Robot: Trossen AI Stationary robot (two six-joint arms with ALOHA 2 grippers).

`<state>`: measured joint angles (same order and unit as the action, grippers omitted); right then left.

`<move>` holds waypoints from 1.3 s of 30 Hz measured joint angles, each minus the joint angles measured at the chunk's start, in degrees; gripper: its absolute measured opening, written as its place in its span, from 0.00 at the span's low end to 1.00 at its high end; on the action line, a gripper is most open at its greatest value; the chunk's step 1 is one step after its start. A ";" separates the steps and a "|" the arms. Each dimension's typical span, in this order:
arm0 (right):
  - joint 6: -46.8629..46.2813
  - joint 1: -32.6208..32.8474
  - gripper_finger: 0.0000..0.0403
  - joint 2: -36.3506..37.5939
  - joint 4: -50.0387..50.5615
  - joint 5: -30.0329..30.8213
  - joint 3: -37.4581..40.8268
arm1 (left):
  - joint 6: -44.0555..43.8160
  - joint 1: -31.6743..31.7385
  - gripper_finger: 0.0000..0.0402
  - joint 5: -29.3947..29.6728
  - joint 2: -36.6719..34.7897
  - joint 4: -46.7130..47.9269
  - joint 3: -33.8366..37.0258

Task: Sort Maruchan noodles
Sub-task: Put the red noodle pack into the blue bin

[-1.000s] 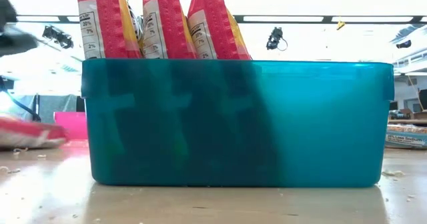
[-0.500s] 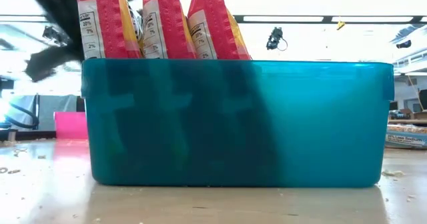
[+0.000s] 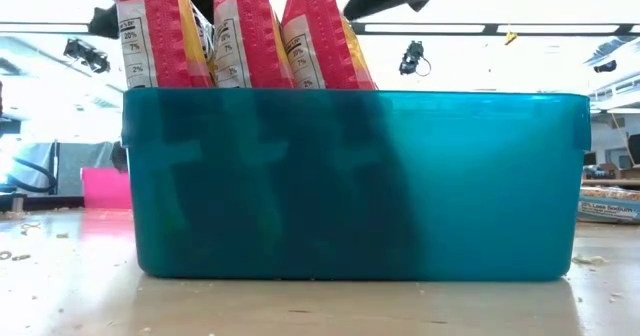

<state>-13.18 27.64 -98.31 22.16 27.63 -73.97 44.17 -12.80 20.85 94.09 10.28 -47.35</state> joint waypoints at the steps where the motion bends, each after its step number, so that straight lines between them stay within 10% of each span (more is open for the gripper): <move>1: -0.20 0.00 0.02 -0.01 0.19 -0.79 0.42 | 0.03 -0.06 0.10 0.13 1.15 -0.47 0.00; 15: 2.64 -8.12 0.30 -0.04 -1.80 -13.34 2.01 | -14.85 -6.00 0.29 9.51 -4.91 6.02 0.00; 23: 9.00 -10.69 0.43 -0.04 -2.04 -13.39 -3.04 | -45.68 -6.88 0.39 10.56 -16.60 30.05 0.20; 33: 7.43 -8.93 0.43 0.01 0.45 -12.13 -3.61 | -57.05 -3.23 0.36 6.84 -15.99 4.81 15.71; 39: 8.23 -9.57 0.43 0.01 2.43 -9.36 -3.58 | -49.53 0.54 0.36 8.73 -14.89 -14.58 21.32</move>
<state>-4.95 18.07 -98.30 24.59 18.27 -77.55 -5.36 -12.27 29.58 79.20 -4.31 -26.03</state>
